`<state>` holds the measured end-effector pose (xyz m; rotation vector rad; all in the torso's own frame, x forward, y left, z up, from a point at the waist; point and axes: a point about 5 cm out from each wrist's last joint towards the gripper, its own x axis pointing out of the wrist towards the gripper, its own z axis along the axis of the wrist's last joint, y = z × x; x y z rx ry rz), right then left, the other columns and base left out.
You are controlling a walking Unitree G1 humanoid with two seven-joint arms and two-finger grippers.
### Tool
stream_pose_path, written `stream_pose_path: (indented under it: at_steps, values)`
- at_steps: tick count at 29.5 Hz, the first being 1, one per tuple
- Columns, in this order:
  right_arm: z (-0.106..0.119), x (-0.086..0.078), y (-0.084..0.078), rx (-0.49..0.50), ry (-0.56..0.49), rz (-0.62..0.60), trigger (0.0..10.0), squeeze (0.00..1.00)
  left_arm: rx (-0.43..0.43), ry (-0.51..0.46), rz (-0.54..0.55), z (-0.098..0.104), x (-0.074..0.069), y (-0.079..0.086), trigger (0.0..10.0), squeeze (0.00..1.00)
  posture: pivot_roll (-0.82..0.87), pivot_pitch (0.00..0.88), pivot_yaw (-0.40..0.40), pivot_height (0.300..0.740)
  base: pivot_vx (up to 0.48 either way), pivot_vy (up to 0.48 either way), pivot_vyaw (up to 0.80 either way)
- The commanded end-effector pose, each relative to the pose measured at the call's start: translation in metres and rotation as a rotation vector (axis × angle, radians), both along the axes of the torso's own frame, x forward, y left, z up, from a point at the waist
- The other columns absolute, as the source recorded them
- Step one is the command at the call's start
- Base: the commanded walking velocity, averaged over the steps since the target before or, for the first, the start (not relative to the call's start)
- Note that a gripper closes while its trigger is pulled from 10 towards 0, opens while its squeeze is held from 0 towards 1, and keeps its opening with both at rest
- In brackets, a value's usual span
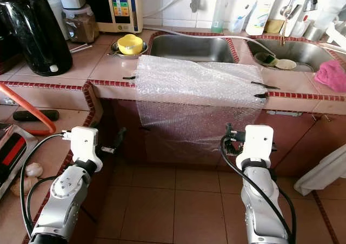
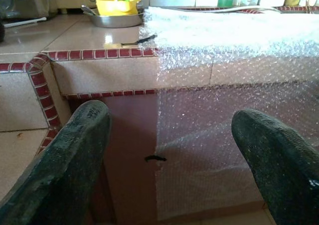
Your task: Kitchen organization
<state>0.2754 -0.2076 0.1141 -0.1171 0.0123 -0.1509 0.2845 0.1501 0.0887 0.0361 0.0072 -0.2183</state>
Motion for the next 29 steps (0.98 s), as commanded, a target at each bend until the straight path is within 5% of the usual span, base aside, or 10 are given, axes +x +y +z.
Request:
stream_pose_path:
  at_steps: [1, 29]
  values:
    - [-0.0005, -0.0008, -0.0019, 0.002, -0.003, -0.009, 10.0, 0.00, 0.014, 0.013, -0.014, -0.0027, -0.0007, -0.0005, 10.0, 0.00, -0.02, 0.000, -0.001, 0.740, 0.000, 0.000, 0.00]
    - [0.0050, 0.0008, 0.0015, 0.018, -0.021, 0.003, 10.0, 0.00, -0.037, 0.018, 0.007, 0.0040, 0.0027, -0.0008, 10.0, 0.00, -0.03, 0.000, 0.002, 0.740, 0.000, 0.000, 0.00]
